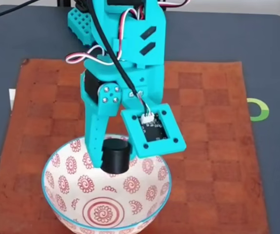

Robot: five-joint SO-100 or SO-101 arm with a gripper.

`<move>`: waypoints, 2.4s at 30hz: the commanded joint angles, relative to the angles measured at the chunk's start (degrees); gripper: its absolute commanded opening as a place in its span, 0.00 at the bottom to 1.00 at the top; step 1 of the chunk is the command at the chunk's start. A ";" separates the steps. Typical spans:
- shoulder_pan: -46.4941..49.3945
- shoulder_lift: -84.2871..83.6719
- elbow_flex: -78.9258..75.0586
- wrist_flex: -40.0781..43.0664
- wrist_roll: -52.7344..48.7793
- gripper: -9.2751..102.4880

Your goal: Grasp a black cylinder and put it in a bowl.

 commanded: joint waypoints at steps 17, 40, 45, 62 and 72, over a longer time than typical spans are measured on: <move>4.92 9.14 -2.37 11.60 0.79 0.09; 6.24 48.69 51.15 -1.32 9.05 0.09; 5.54 58.45 64.07 -5.01 11.16 0.09; -0.18 90.18 94.31 -7.91 20.21 0.09; -2.55 106.79 103.01 -7.91 24.08 0.09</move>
